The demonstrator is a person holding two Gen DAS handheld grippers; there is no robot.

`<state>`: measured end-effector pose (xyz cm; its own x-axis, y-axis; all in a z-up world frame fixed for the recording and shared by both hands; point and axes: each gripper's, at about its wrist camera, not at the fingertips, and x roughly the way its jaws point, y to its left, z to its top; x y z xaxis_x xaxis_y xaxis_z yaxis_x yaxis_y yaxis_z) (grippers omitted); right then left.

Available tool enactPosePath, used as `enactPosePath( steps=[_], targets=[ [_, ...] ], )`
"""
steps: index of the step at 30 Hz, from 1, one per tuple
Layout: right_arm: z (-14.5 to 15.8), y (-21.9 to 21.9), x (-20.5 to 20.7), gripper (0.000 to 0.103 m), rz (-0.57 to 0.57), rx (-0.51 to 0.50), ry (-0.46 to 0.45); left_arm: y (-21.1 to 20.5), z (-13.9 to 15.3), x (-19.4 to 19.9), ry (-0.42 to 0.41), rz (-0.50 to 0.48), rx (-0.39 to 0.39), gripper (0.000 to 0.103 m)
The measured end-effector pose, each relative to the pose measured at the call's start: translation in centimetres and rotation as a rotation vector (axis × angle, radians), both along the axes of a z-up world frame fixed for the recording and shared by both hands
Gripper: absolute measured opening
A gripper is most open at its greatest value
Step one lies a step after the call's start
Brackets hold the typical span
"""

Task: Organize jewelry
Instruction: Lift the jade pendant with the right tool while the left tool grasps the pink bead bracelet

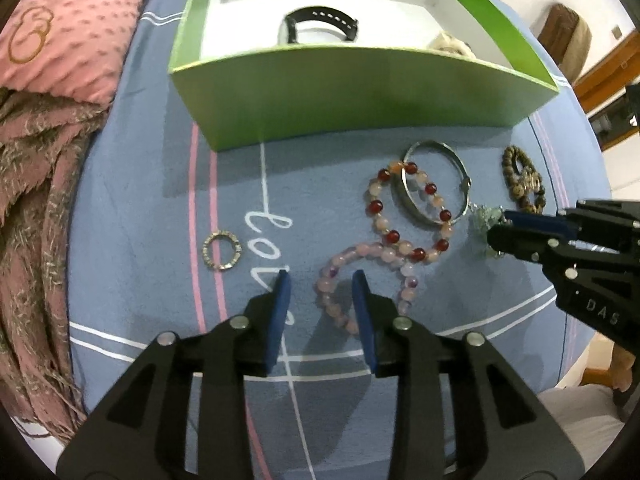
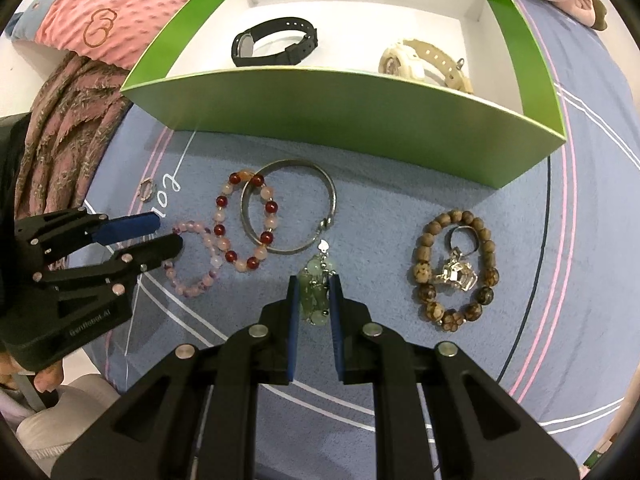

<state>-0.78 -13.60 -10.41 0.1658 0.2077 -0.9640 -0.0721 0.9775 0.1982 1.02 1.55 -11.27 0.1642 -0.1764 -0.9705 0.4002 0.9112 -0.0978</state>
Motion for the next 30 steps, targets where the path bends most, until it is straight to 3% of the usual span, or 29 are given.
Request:
enactPosePath(
  steps=[4,8,12,18,30],
  targets=[
    [-0.2,0.0,0.1,0.014,0.000,0.003,0.004,-1.7,-0.1,-0.8,-0.056,-0.053,0.081,0.031],
    [-0.4,0.1,0.2,0.014,0.001,0.005,0.007,-2.8,0.0,-1.6,-0.067,-0.079,0.078,0.008],
    [-0.2,0.2,0.1,0.014,0.008,-0.001,0.000,-3.3,0.3,-1.7,-0.068,-0.070,0.073,0.008],
    [1.1,0.3,-0.2,0.014,0.012,-0.013,-0.031,-2.7,3.4,-1.8,-0.125,-0.055,0.030,0.008],
    [7.4,-0.9,0.1,0.014,-0.009,0.000,-0.171,-1.5,10.1,-1.1,-0.249,-0.018,-0.057,0.008]
  ],
)
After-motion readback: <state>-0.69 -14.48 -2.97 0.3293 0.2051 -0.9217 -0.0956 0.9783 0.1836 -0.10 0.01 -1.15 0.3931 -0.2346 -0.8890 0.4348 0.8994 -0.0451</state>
